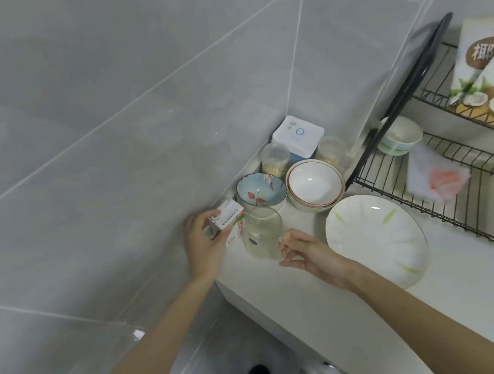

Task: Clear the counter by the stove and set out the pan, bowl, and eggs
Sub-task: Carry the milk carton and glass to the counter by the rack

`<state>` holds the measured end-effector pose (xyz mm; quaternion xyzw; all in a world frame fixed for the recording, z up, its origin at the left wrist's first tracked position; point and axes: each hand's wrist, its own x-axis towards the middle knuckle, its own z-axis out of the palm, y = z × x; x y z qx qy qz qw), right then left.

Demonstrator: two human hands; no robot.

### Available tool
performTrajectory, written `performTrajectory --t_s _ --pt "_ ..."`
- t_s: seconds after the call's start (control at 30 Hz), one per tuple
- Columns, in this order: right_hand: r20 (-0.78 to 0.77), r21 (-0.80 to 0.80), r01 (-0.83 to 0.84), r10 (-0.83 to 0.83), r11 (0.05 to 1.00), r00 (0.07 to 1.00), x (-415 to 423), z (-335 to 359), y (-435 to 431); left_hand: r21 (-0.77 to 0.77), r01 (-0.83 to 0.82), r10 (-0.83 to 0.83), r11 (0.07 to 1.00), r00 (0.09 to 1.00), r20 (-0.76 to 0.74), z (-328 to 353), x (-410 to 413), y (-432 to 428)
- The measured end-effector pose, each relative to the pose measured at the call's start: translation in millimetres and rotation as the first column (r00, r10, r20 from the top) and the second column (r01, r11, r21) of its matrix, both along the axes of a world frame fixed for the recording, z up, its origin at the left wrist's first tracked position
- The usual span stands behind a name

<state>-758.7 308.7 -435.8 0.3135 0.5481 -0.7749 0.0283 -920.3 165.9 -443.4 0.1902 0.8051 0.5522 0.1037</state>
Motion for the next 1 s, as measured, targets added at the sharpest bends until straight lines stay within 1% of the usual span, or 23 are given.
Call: performTrajectory --t_s 0.17,0.27,0.4,0.47,0.6,0.67,0.8,0.9,1.0 --pt "0.011 0.046 0.005 -0.005 0.999 1.0 -1.0 4.4 -0.9 -0.025 -0.012 0.012 1.0 1.0 -0.002 1.7 0.4 8.2" --pt "0.049 0.14 0.03 -0.037 0.99 0.998 0.0 9.1 -4.1 -0.033 0.001 -0.001 0.999 1.0 0.012 4.4 2.1 8.4" --pt "0.096 0.256 0.048 -0.075 0.966 0.993 5.8 13.9 -7.0 -0.032 0.019 -0.016 0.999 0.996 0.087 10.8 4.3 1.1" --pt "0.092 0.305 0.079 -0.112 0.949 0.989 15.4 18.4 -6.9 -0.047 0.019 -0.015 0.999 0.997 0.072 17.9 11.2 -4.5" --pt "0.06 0.354 0.151 -0.183 0.923 0.981 38.8 28.4 -1.8 -0.04 0.027 -0.029 0.999 0.998 -0.051 40.4 30.4 -9.5" --pt "0.046 0.356 0.16 -0.188 0.92 0.981 56.7 35.1 0.3 -0.001 0.046 -0.046 0.999 0.996 -0.071 54.0 45.1 -9.3" --pt "0.026 0.383 0.187 -0.212 0.905 0.977 112.6 51.5 1.9 0.097 0.135 -0.13 0.986 0.99 -0.052 79.4 89.4 1.2" --pt "0.015 0.411 0.224 -0.252 0.884 0.968 161.3 61.0 3.8 0.074 0.215 -0.212 0.974 0.976 -0.046 89.7 129.6 15.0" --pt "0.007 0.422 0.276 -0.308 0.863 0.951 214.9 68.0 6.1 0.091 0.301 -0.296 0.949 0.953 -0.065 92.1 175.6 31.1"
